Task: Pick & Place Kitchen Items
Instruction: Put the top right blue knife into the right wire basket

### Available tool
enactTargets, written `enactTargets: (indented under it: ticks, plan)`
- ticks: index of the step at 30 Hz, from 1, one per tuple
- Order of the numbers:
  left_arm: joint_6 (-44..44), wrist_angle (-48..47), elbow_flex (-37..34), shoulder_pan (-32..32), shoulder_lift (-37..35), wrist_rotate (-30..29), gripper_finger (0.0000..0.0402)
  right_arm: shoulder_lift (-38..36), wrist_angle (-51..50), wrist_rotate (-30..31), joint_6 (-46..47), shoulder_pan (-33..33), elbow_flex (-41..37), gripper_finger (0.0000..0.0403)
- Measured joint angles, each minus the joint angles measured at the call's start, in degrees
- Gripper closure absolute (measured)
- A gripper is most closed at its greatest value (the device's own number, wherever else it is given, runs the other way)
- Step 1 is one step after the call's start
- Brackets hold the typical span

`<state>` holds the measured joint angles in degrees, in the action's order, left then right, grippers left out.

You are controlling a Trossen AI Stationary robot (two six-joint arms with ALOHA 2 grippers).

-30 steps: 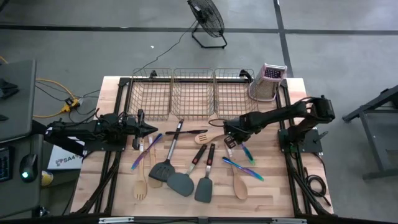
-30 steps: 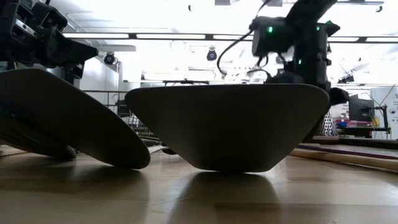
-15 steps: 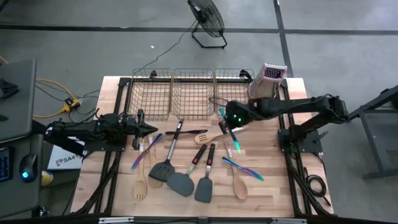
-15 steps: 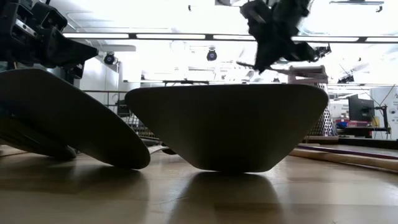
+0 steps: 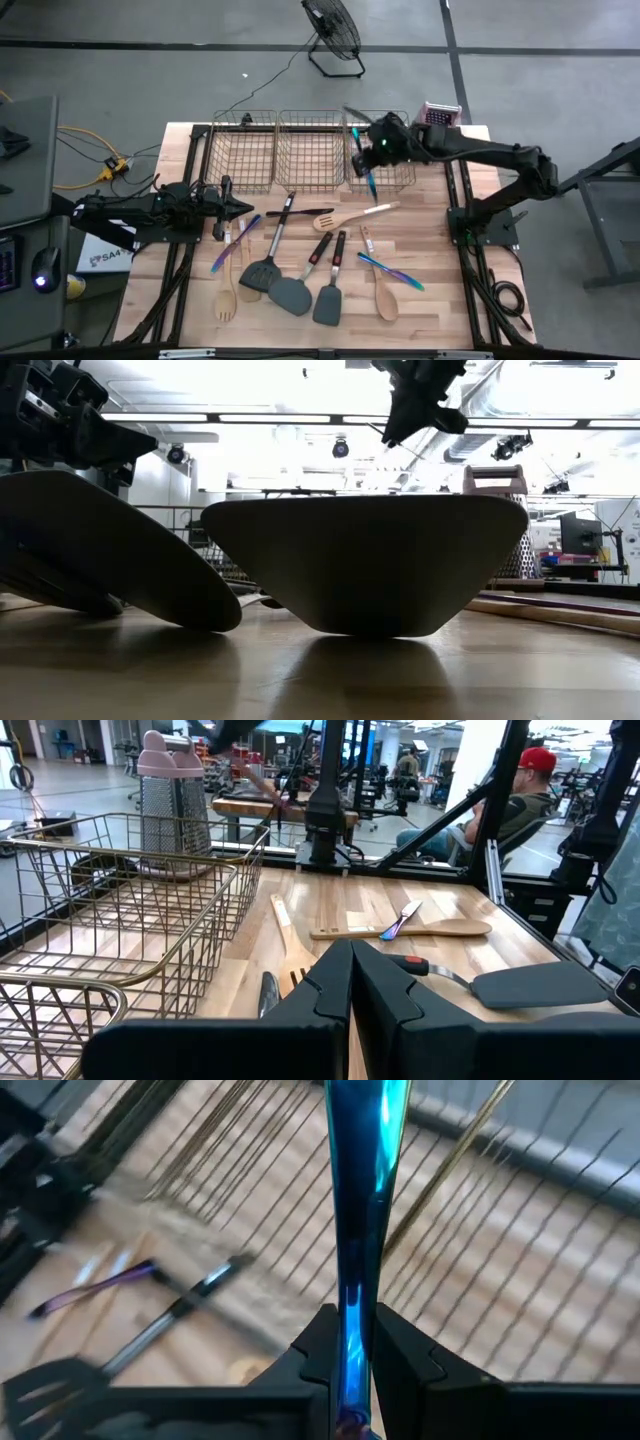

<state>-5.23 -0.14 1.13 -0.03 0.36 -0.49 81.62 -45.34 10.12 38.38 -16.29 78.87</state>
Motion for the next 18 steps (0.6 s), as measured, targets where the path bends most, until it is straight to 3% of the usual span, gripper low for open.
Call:
enactTargets:
  ticks: [9,18]
  plan:
    - [0.0,0.0,0.0,0.0,0.0,0.0,0.0398,0.0,0.0,2.1,-16.2,-10.0,0.4,0.0369]
    - [0.0,0.0,0.0,0.0,0.0,0.0,0.0398,2.5,-1.2,1.5,-23.6,-17.1,-0.6,0.0369]
